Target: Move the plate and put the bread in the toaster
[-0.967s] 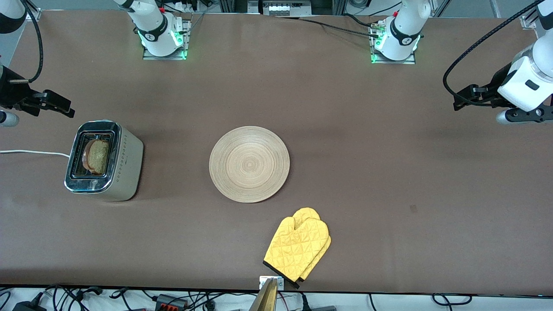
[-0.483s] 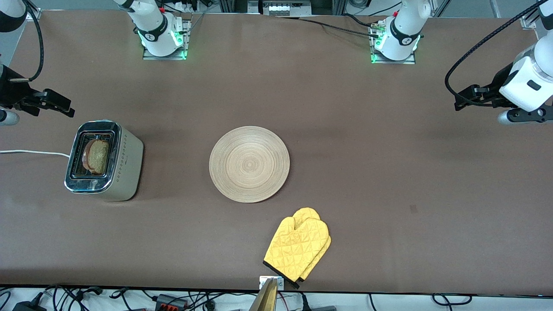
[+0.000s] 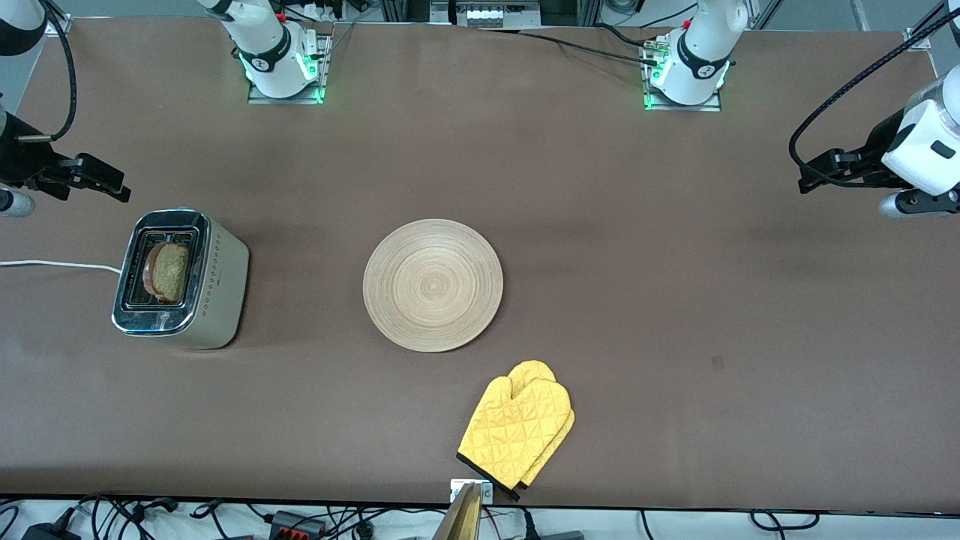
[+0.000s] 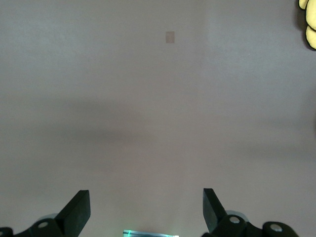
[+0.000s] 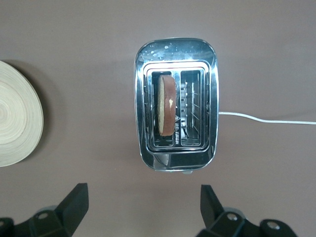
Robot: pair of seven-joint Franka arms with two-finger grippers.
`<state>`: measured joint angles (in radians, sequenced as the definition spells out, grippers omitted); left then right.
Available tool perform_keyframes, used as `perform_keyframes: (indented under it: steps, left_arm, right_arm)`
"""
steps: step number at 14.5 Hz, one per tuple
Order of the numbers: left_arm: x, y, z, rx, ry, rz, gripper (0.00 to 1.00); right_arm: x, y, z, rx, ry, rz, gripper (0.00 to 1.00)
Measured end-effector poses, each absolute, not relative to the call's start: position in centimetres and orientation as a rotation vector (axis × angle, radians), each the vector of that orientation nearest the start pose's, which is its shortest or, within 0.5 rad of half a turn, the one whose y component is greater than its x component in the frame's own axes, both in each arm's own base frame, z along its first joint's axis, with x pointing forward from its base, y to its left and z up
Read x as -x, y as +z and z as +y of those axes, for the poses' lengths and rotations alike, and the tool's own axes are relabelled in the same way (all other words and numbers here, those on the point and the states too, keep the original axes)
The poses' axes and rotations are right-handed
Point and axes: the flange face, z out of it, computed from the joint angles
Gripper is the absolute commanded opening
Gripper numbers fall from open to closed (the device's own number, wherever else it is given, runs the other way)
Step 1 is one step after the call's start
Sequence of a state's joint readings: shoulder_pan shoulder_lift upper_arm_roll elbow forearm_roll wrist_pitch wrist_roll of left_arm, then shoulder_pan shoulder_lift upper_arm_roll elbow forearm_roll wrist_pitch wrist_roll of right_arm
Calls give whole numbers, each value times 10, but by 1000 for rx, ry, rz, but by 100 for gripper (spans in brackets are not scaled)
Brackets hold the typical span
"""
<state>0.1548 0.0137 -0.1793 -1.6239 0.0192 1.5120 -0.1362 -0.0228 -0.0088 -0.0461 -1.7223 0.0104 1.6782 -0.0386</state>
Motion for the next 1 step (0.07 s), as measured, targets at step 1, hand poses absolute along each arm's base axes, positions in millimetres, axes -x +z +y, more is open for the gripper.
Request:
perform_keyframes:
  steps: [1]
  left_arm:
    - [-549,587,-11,3104,193,-173,100]
  right_arm:
    - [-554,567,-37,3128,57,48,100]
